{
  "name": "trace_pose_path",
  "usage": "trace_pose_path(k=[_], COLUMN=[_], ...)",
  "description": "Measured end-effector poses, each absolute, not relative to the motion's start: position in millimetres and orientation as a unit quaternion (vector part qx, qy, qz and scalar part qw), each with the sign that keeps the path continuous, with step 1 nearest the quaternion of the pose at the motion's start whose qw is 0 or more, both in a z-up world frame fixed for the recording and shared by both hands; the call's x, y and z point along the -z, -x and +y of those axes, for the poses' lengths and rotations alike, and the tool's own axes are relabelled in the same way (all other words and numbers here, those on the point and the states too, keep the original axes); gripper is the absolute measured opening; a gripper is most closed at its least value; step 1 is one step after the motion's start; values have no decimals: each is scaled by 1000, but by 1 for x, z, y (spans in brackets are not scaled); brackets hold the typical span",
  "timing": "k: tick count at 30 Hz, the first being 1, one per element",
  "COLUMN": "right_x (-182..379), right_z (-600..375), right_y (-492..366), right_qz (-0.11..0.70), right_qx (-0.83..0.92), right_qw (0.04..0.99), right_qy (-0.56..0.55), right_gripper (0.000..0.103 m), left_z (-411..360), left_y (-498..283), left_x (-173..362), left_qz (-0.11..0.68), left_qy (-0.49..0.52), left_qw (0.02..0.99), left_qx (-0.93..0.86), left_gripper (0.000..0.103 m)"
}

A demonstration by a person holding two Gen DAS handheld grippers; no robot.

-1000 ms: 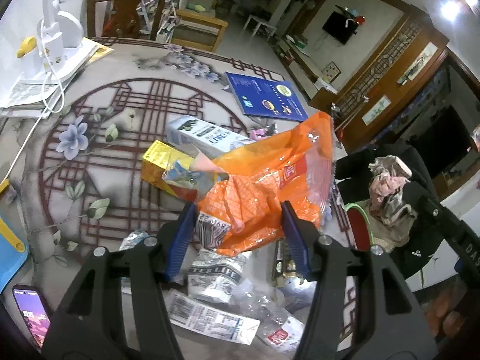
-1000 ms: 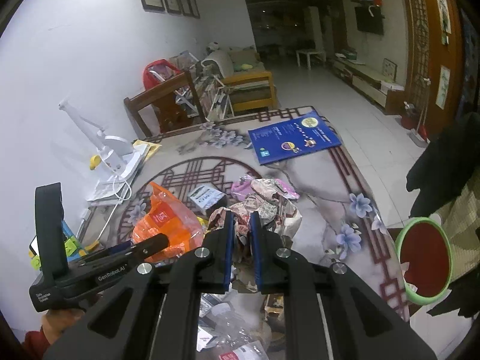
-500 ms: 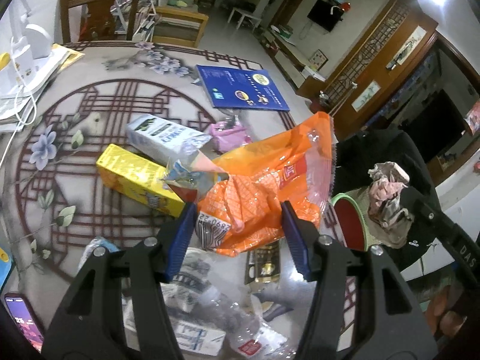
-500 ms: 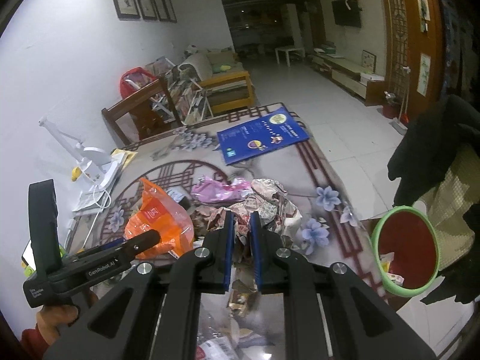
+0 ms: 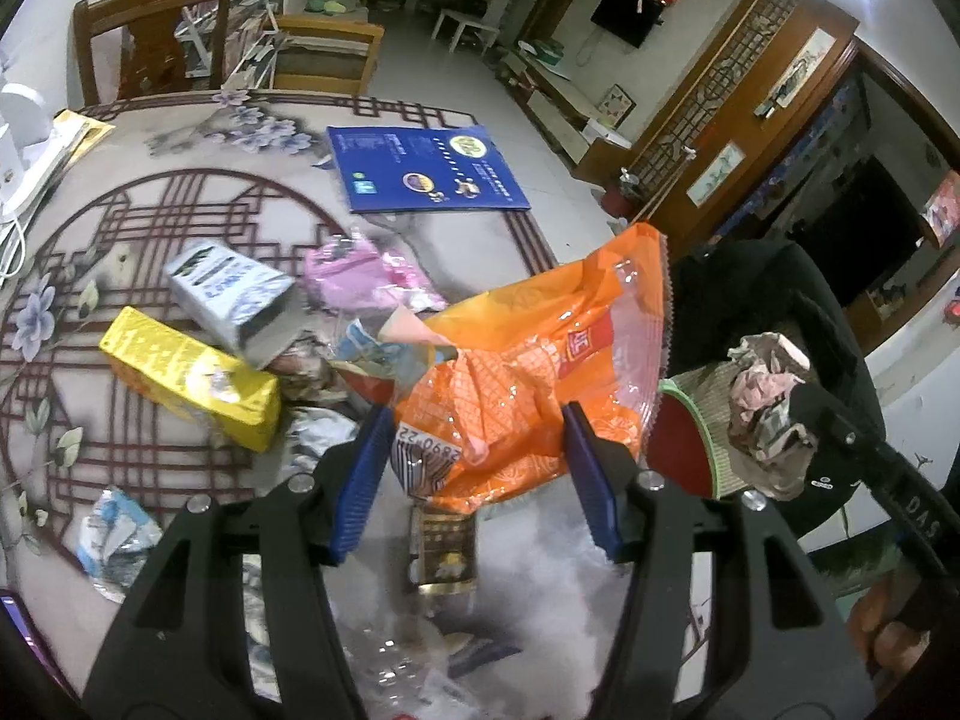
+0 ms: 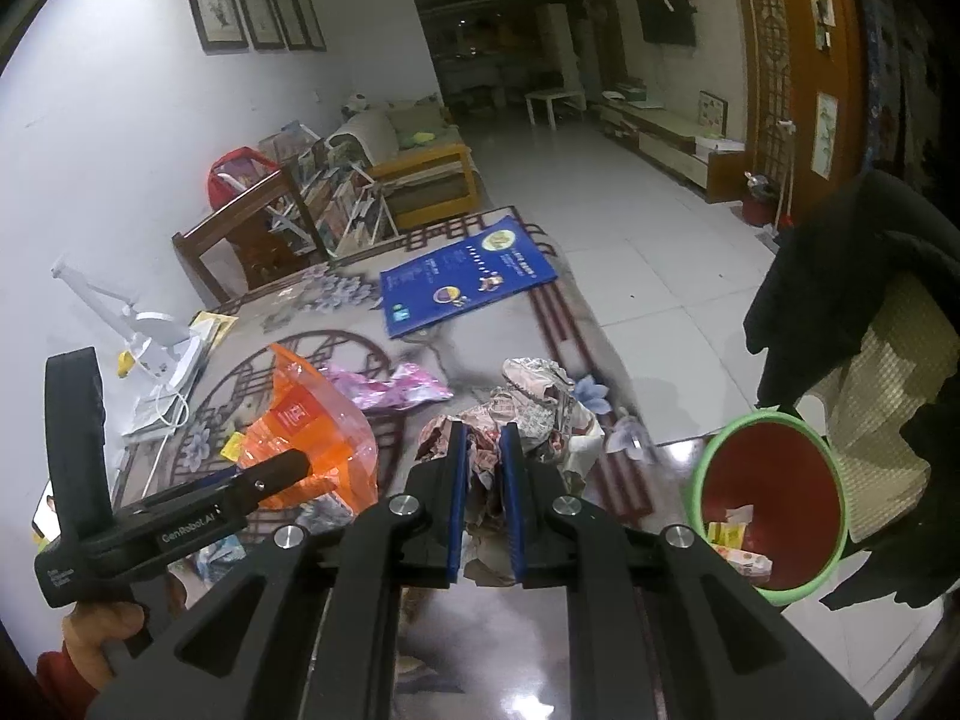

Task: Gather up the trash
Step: 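Carry both to the bin and release the wrappers and orange bag inside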

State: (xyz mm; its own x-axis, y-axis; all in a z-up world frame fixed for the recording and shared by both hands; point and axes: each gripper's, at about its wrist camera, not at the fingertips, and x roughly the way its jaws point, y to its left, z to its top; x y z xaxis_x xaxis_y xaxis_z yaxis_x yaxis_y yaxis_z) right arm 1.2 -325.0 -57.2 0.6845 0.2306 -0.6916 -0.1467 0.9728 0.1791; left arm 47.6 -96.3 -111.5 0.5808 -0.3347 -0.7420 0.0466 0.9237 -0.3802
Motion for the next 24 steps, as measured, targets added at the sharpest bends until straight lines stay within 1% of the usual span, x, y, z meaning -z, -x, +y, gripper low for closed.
trace_pose_path(k=[17,24], right_x=[63,66], right_z=[-412,-455], right_y=[-18,-22], right_qz=[388,388], right_qx=[-87,-67], right_qw=[915,915], right_qy=[-71,-84], right_gripper=[12,12], left_z=[-166,-208], left_y=[-61,-72], left_x=[105,103], left_qz=[442,442], left_qy=[148,135], left_qw=[879,879], left_qx=[103,118], left_gripper=[55,55])
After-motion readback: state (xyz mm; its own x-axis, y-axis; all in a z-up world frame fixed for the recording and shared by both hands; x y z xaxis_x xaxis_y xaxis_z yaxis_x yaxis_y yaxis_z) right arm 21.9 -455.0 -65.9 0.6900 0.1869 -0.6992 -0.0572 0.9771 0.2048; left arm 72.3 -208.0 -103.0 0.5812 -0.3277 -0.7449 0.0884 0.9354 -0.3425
